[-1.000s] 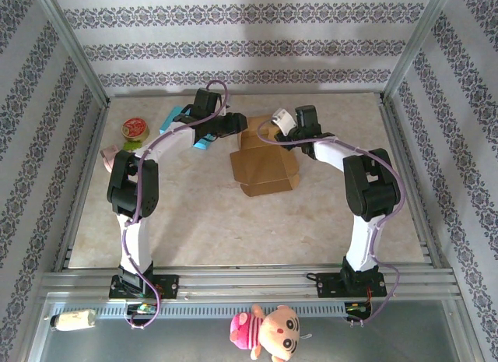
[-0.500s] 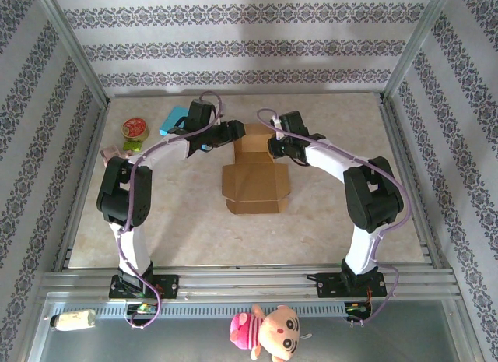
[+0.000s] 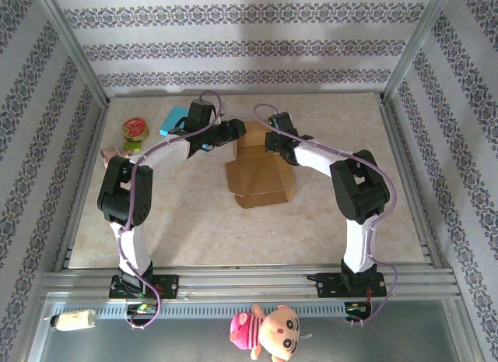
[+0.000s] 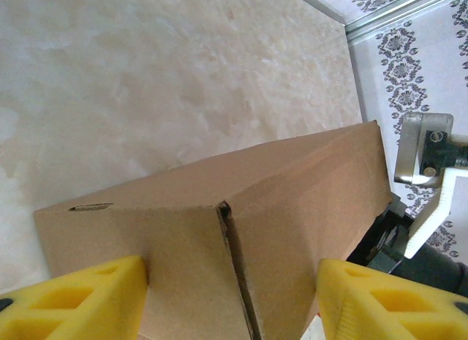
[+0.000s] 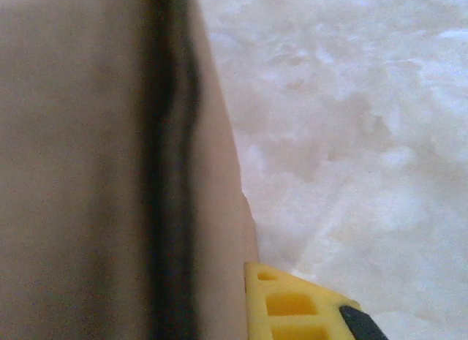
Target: Fold the paper box
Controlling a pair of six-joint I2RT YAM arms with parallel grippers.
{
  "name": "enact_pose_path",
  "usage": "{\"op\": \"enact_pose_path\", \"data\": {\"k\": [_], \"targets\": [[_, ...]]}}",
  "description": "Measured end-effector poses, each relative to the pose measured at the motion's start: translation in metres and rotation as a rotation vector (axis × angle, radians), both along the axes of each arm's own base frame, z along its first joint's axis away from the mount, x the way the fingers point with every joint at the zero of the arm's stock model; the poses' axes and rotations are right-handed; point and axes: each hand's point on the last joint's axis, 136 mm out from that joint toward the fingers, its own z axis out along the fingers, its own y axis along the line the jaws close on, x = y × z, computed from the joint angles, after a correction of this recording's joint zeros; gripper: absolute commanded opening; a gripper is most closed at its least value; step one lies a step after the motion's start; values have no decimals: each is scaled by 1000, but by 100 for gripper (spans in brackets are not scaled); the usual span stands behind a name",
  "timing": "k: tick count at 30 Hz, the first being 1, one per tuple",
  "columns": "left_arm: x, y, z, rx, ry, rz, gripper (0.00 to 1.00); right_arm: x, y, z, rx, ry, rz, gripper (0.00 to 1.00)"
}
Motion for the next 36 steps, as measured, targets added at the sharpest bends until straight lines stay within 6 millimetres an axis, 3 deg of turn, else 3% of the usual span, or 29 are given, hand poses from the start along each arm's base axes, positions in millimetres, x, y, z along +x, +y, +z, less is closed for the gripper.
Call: {"op": "enact_pose_path", "data": {"k": [2, 4, 11, 16, 20, 26, 30, 36], "targets": [[0, 1, 0, 0, 0, 1, 62, 0, -1, -1, -11, -8, -26, 30], [0, 0, 0, -3, 1, -3, 62, 1, 0, -3, -7, -9, -34, 32], [0, 0, 0, -2, 1, -1, 62, 10, 0, -4, 9, -23, -78, 13], [0, 1, 0, -2, 1, 1, 63, 10, 0, -4, 4, -25, -80, 12], [0, 3, 5, -1, -11, 3, 73, 7, 5, -2, -12, -19, -15, 0], [-14, 13, 23, 2, -42, 21, 81, -12, 16, -1, -2, 23, 113, 0], [-10, 18, 24, 13, -51, 45, 79, -15, 21, -2, 5, 29, 159, 10], [-2, 26, 3, 22, -9, 71, 61, -7, 26, -2, 5, 33, 156, 27]]}}
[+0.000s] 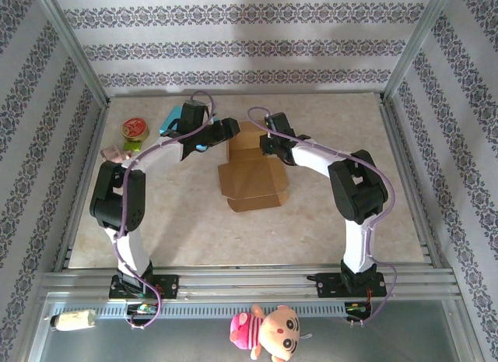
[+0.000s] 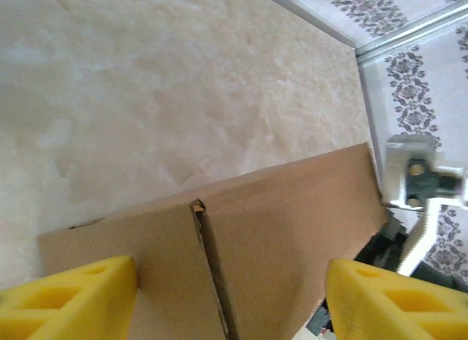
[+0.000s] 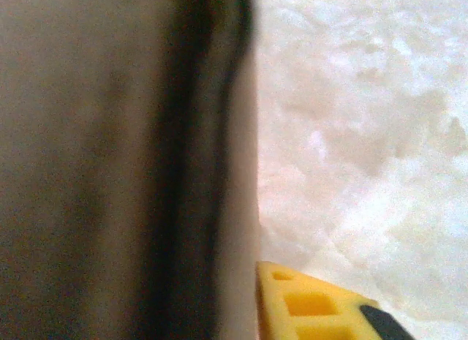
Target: Fold the paper box
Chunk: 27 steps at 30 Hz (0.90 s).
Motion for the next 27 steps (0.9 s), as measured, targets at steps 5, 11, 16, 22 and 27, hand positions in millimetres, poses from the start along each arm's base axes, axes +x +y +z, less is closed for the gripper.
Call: {"op": "enact_pose_path", "data": {"k": [5, 11, 16, 22, 27], "targets": [[4, 2, -4, -11, 5, 11, 60, 13, 3, 0, 54, -6, -55, 19], [4, -1, 0, -23, -11, -3, 66, 26, 2, -1, 107, -17, -99, 0], [-4, 1, 6, -15, -18, -11, 81, 21, 1, -1, 83, -23, -63, 0], [-37, 28, 69, 50, -175, 43, 83, -19, 1, 25, -88, 23, 257, 0], [-80, 74, 143, 127, -413, 182, 83, -28, 1, 109, -459, -51, 591, 0]]}}
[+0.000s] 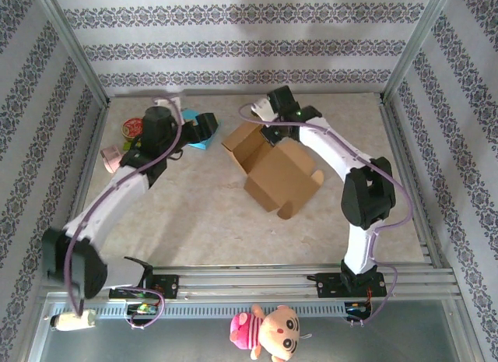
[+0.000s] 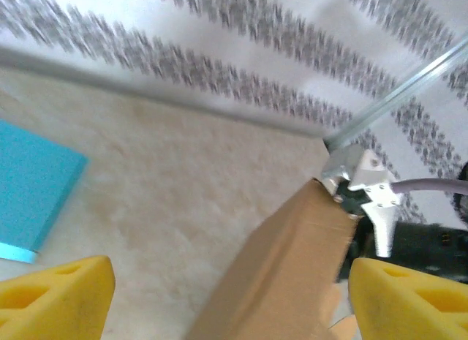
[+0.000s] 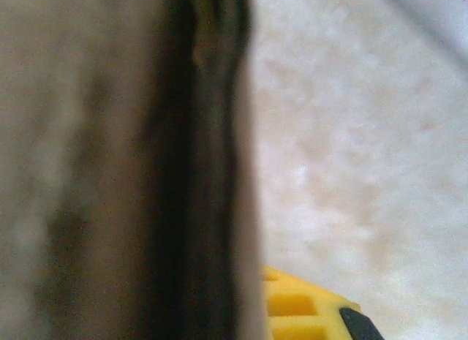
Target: Fold the paper box
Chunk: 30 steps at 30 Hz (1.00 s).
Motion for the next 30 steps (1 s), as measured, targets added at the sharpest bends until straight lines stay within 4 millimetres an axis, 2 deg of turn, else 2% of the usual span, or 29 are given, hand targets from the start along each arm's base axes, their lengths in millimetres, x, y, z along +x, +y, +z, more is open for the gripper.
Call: {"op": "enact_pose_path", "data": {"k": [2, 3, 5, 7, 10, 12, 15, 17, 20, 24, 28, 30], "targets": [[-11, 14, 8, 16, -41, 48, 83, -3, 1, 30, -171, -84, 110, 0], [-15, 20, 8, 24, -49, 72, 83, -5, 3, 39, -263, -121, 162, 0], [-18, 27, -2, 38, -39, 101, 84, -10, 7, 39, -446, -156, 274, 0], [-20, 31, -19, 53, -9, 118, 84, -14, 18, 17, -583, -132, 405, 0], [-22, 36, -44, 75, 40, 137, 84, -27, 38, -39, -714, -58, 628, 0], [-24, 39, -54, 82, 60, 147, 84, -45, 44, -81, -788, -13, 781, 0], [-27, 42, -60, 86, 68, 162, 85, -79, 51, -132, -877, 11, 982, 12], [-28, 44, -59, 88, 63, 168, 85, -89, 55, -142, -938, -47, 1038, 21], [-28, 47, -56, 102, 49, 181, 86, -101, 58, -144, -906, -130, 1078, 34], [-26, 50, -56, 162, 33, 178, 86, -111, 49, -134, -848, -192, 1065, 47], [-15, 45, -62, 235, 47, 133, 86, -109, 54, -99, -703, -253, 946, 50], [-8, 37, -66, 262, 60, 85, 85, -108, 58, -74, -568, -275, 861, 65]]}}
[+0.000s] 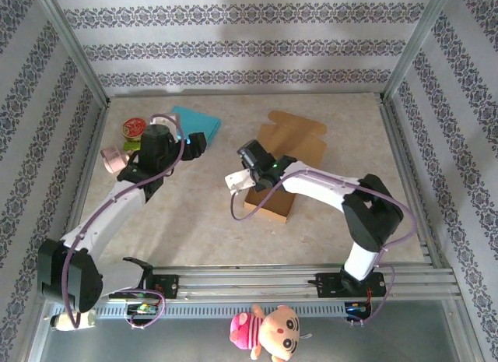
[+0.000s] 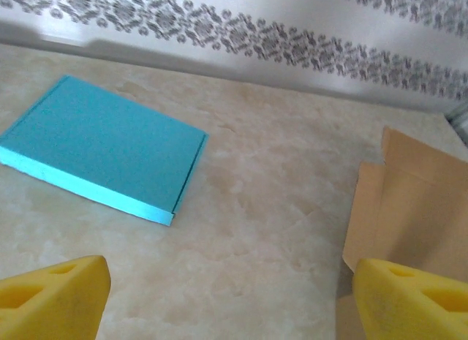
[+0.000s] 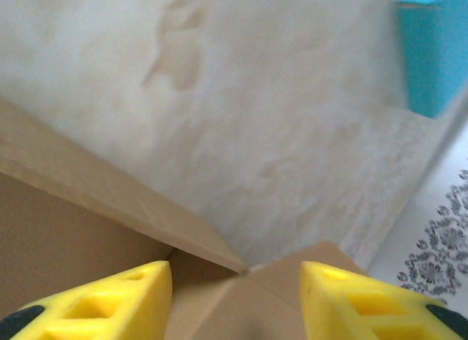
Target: Fold the paper box
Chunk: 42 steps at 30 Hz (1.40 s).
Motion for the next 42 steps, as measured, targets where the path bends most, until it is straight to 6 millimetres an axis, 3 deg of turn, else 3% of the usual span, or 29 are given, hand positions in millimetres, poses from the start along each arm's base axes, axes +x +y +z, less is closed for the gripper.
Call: {"op": "enact_pose_path", "data": {"k": [3, 5, 8, 10, 12, 14, 18, 23, 28, 33, 42], "targets": [[10, -19, -5, 15, 39, -102, 84, 13, -9, 45, 298, 52, -203, 76], [16, -34, -7, 16, 63, -179, 83, 31, -29, 77, 543, 105, -418, 79], [29, -62, -6, 18, 97, -299, 83, 67, -86, 117, 904, 197, -797, 80], [36, -81, -4, 5, 115, -375, 83, 85, -126, 128, 1079, 256, -1007, 81], [44, -102, -4, -20, 138, -453, 83, 95, -167, 121, 1199, 323, -1216, 83], [58, -115, -8, -32, 166, -490, 82, 98, -196, 104, 1255, 377, -1386, 86], [93, -132, -30, -30, 243, -509, 82, 86, -225, 52, 1245, 460, -1631, 86], [125, -148, -66, -19, 341, -545, 81, 79, -229, 4, 1177, 549, -1772, 72], [139, -164, -90, -20, 413, -617, 76, 78, -227, -23, 1158, 618, -1838, 44], [139, -180, -96, -35, 438, -677, 69, 76, -226, -26, 1156, 623, -1843, 45], [133, -201, -109, -62, 471, -710, 72, 71, -227, -17, 1166, 612, -1825, 44]]}}
